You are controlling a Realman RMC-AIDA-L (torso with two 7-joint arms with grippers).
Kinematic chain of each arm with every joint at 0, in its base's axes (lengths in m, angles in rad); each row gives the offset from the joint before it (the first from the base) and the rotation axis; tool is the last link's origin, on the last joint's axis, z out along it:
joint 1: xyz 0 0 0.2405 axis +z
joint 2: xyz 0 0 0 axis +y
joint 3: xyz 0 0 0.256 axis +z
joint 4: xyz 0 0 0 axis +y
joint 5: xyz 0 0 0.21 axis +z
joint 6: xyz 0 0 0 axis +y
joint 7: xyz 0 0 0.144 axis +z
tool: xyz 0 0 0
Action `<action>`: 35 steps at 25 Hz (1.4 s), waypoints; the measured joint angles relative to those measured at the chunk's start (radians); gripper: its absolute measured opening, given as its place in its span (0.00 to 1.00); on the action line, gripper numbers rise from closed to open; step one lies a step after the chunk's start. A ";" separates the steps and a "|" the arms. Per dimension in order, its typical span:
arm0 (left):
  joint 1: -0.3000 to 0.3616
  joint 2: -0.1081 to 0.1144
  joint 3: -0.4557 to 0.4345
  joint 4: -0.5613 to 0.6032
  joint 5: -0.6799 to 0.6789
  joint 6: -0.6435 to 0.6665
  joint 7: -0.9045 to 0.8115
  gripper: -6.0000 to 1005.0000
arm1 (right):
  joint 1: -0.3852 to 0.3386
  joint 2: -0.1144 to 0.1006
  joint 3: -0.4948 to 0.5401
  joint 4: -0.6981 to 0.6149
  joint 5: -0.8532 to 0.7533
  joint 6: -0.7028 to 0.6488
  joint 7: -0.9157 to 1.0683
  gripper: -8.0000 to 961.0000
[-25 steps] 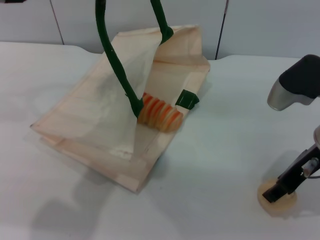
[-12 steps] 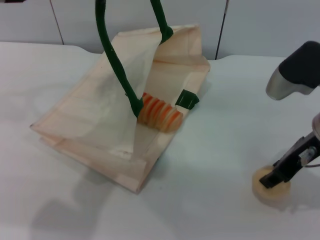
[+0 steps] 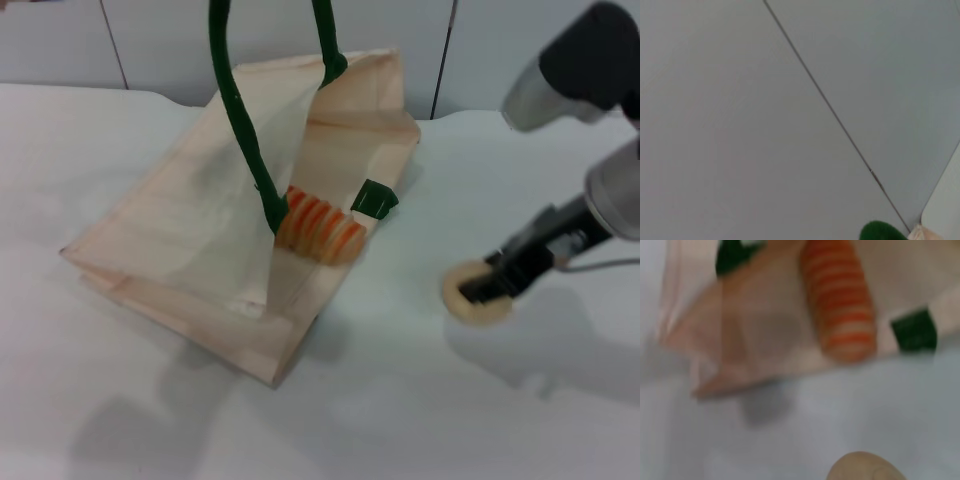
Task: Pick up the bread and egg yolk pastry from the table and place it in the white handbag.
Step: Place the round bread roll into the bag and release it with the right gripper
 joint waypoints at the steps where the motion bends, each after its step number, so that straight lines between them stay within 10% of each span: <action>1: 0.000 0.000 0.003 0.000 0.000 0.001 0.000 0.16 | 0.006 0.000 0.000 0.001 0.004 0.018 -0.001 0.48; 19: -0.001 0.000 0.129 0.006 -0.025 0.050 -0.009 0.17 | 0.108 -0.003 -0.029 0.246 0.126 0.357 -0.096 0.39; 35: 0.005 0.001 0.149 0.046 -0.080 0.062 0.026 0.17 | 0.101 -0.008 0.039 0.256 0.079 0.378 -0.098 0.38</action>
